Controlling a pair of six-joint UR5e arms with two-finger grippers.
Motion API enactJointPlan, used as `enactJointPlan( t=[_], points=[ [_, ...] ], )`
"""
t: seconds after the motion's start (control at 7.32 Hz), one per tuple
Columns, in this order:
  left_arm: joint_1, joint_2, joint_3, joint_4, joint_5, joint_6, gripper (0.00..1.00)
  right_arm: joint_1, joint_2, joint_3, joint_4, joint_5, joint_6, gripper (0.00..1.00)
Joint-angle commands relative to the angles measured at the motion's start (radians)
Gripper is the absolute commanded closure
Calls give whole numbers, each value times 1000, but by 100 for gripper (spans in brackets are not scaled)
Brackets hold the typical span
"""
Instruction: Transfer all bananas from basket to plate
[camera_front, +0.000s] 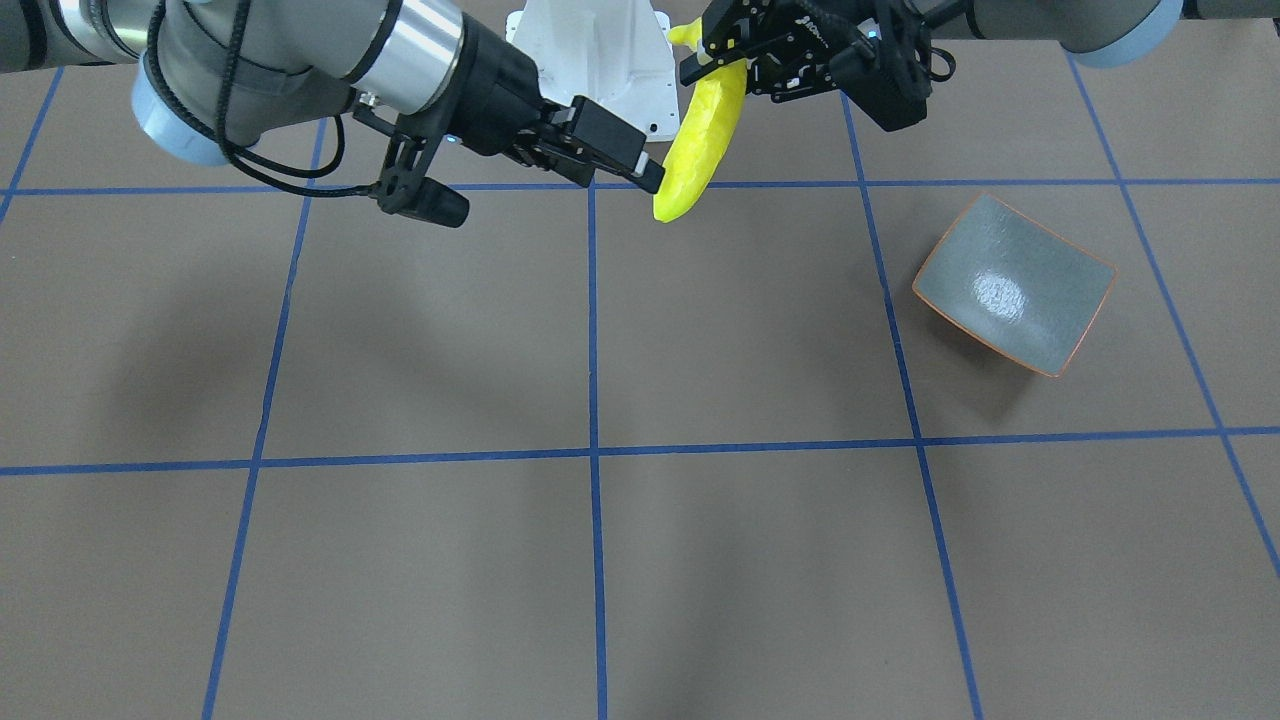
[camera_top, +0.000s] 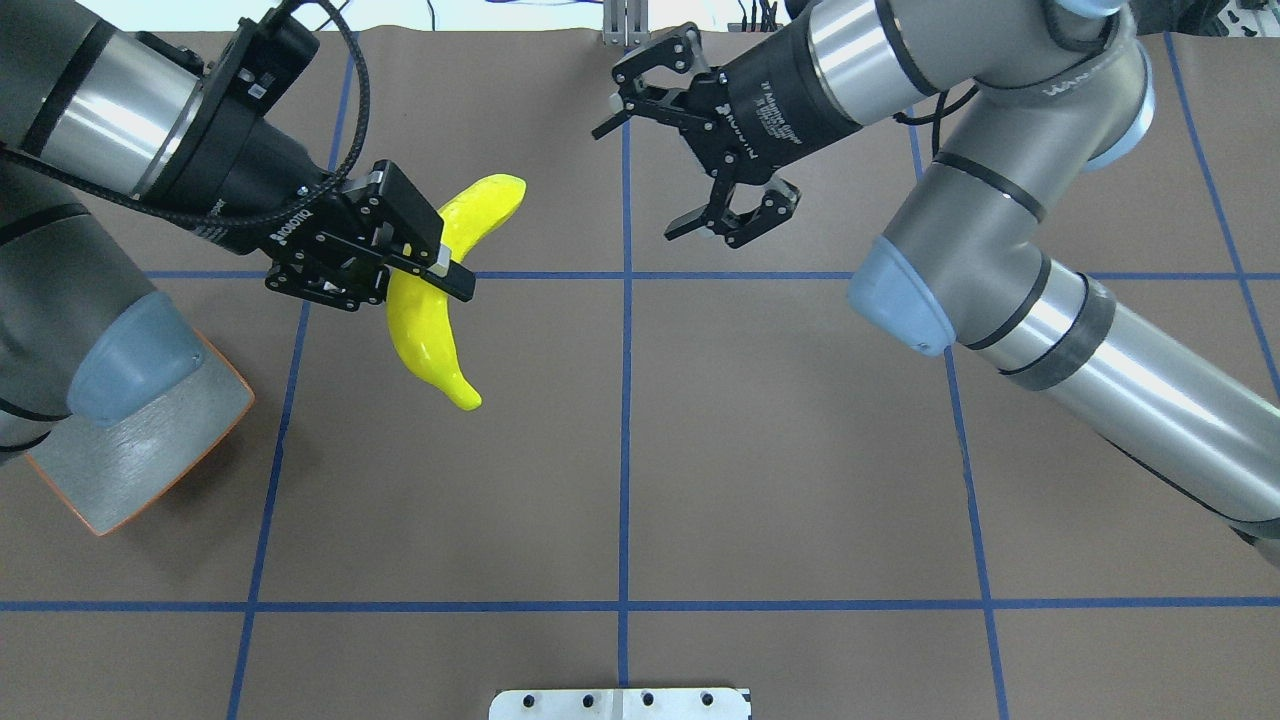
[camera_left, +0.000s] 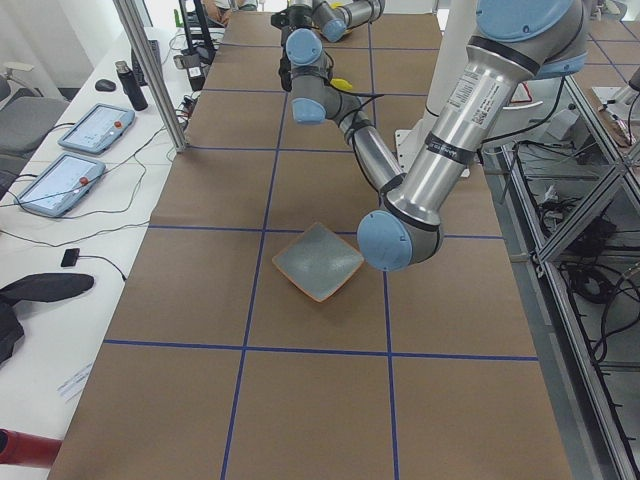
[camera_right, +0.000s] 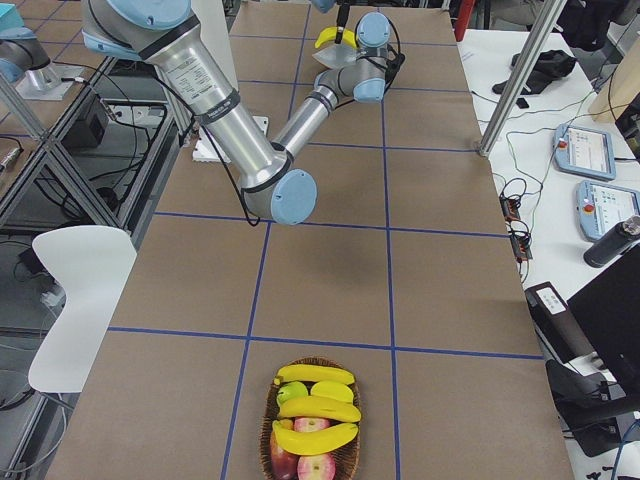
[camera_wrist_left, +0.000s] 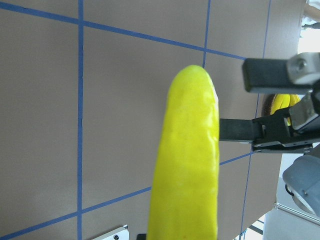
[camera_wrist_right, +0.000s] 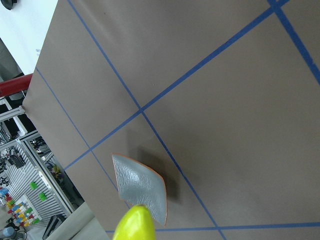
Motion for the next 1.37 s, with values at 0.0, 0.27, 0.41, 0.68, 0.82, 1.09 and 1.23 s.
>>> enactJointPlan(
  t=[0.0,0.27,0.41,0.68,0.82,1.09,1.23],
  points=[
    [-37,145,-11,-12,-8,8,100,80,-104,10,-6,6,-56,0],
    [-82,355,-8,-195,-22,8,100,152,-202,13,-10,3,-184,0],
    [-103,409,-7,-212,-26,9,100,176,-253,13,-10,3,-266,0],
    [-172,495,19,-210,-100,9,100,214,-315,-2,-21,-2,-369,0],
    [-173,498,79,-210,-100,9,100,235,-347,1,-36,-2,-435,0],
    [-182,522,156,-210,-100,72,100,278,-407,1,-40,-2,-553,0],
    [-182,562,176,-209,-100,157,100,298,-434,0,-43,2,-597,0]
  ],
)
